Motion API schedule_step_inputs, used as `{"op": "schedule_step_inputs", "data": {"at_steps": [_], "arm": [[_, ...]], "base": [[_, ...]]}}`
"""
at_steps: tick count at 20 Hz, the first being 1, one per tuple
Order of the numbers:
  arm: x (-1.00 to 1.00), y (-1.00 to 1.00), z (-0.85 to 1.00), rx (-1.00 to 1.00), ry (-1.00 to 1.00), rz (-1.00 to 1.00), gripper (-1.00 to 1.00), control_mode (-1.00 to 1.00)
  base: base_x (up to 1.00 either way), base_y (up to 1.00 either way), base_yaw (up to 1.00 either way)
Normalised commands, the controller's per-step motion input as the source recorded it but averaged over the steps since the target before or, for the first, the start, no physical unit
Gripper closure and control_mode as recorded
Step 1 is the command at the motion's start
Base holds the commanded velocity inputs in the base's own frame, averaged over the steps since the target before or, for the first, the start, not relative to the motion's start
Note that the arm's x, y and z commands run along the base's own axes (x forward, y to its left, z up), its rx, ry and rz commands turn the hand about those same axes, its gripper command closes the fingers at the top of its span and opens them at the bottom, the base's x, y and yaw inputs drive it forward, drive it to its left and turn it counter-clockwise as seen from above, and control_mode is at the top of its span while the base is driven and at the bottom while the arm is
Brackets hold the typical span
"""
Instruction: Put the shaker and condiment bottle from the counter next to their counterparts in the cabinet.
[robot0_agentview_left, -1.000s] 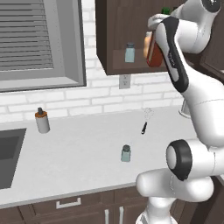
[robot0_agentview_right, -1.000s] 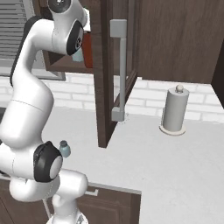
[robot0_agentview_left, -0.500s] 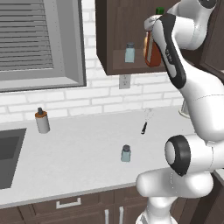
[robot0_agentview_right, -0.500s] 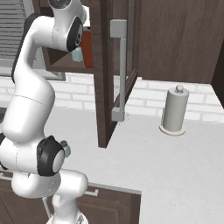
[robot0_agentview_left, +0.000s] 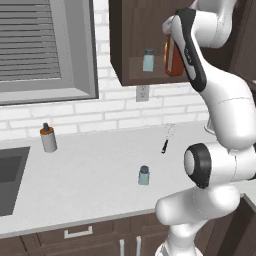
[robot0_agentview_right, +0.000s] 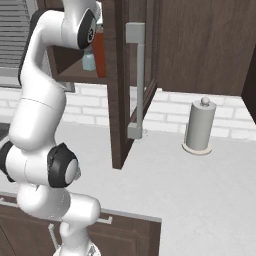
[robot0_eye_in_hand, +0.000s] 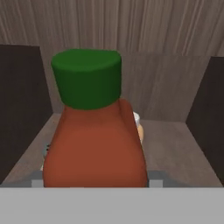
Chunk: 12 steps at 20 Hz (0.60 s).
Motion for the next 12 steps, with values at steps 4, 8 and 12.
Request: {"op": "schedule_step_inputs", "data": {"at_steps": [4,8,12], "arm": [[0.78,-0.13,-0.57,-0.06,0.04,-0.01,1.00,-1.00],[0.91,-0.13,-0.63,-0.06,0.00,-0.01,1.00,-1.00],[0.79,-0.10,-0.56,-0.05,0.00,0.00,1.00,-1.00]], "base": [[0.00,0.00,0.00],[0.00,0.00,0.00],[0.00,0.00,0.00]]}}
